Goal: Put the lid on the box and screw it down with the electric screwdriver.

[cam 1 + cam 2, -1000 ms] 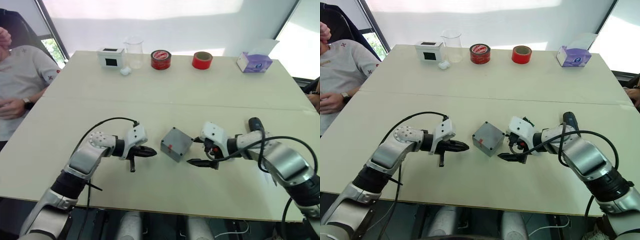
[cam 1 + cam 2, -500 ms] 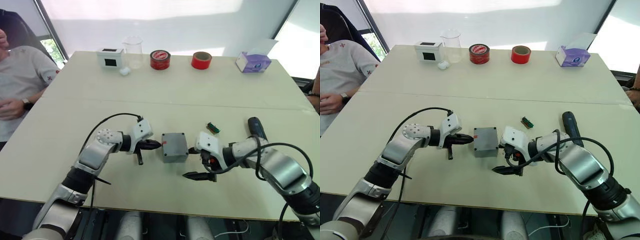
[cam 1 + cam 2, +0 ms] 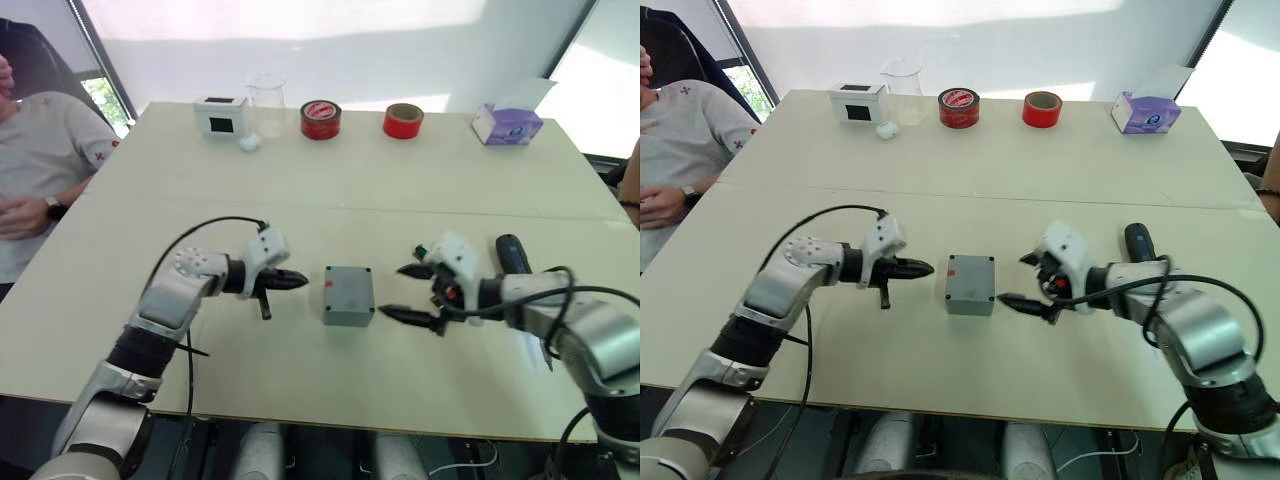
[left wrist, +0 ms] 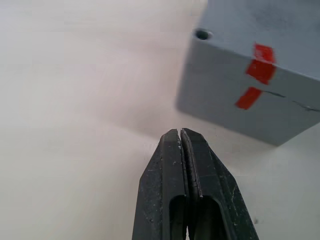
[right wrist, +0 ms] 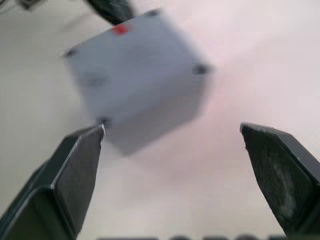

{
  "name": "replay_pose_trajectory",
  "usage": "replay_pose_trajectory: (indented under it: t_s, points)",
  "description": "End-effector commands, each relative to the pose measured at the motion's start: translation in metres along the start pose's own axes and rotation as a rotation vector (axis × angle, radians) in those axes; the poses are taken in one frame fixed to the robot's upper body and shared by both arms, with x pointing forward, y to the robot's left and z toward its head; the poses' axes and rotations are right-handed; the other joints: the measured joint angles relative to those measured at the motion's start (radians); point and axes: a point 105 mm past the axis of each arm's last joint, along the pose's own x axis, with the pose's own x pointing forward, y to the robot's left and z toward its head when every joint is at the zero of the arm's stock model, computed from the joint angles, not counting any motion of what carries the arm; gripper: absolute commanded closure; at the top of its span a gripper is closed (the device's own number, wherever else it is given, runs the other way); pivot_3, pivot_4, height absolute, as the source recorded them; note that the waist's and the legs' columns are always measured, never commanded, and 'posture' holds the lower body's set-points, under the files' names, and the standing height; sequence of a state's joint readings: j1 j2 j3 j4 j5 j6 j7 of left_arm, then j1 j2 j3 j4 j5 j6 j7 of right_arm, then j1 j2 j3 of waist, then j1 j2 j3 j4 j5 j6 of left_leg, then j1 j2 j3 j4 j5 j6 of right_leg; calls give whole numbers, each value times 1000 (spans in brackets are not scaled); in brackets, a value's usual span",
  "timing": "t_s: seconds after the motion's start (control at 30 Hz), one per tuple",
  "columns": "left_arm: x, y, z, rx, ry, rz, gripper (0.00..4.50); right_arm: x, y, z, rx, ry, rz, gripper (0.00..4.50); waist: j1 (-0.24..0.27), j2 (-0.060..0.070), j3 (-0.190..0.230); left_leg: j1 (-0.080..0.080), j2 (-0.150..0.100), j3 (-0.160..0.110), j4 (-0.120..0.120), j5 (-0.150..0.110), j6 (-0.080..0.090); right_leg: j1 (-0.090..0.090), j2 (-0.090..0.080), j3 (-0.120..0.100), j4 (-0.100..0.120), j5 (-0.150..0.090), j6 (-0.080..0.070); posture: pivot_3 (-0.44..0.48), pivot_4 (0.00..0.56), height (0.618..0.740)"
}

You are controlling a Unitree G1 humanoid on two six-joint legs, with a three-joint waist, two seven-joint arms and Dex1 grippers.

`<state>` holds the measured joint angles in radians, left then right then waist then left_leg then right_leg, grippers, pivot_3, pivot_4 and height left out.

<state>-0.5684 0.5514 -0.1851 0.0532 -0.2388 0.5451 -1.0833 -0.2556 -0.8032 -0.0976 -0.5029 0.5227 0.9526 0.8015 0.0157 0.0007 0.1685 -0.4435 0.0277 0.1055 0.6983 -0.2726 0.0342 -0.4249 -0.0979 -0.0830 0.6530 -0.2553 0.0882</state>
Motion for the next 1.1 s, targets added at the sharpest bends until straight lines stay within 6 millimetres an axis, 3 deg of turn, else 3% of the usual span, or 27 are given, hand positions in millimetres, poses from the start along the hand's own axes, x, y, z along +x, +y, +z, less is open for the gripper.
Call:
replay_pose_trajectory:
  t_s: [0.03, 0.17, 0.37, 0.57, 0.67, 1.1]
  points:
    - [-20, -4, 47, 26, -154, -27, 4500, -26, -17, -4, 14, -30, -150, 11, 0, 0, 0, 0, 0, 0, 0, 0, 0, 0, 0, 0, 0, 0, 0, 0, 150, 715]
    - [-23, -32, 64, 53, -171, -162, 4500, -34, -25, -21, 79, -52, -238, 11, -4, 0, 0, 0, -1, 0, 0, 1, -1, 1, -1, 0, -1, 0, 0, 0, 150, 715]
    - [-14, -28, 63, 71, -159, -145, 4500, -26, -26, -35, 102, -34, -263, 11, -5, 1, 0, 2, 1, 0, 0, 1, -2, 2, 3, 0, 1, 0, 0, 0, 150, 715]
    - [-13, -32, 61, 80, -151, -160, 4500, -24, -26, -43, 113, -16, -282, 2025, -2, 1, 0, 2, 1, 0, 0, 1, -2, 1, 3, 0, 1, 0, 0, 0, 150, 715]
    - [-13, -36, 62, 81, -150, -175, 4500, -25, -29, -45, 118, -12, -301, 3282, -3, 1, 0, 2, 1, 0, 0, 1, -2, 1, 3, 0, 1, 0, 0, 0, 150, 715]
    - [-9, -40, 60, 86, -141, -189, 4500, -24, -31, -54, 134, 26, -324, 3282, -3, 1, 0, 2, 1, 0, 0, 1, -2, 1, 3, 0, 1, 0, 0, 0, 150, 715]
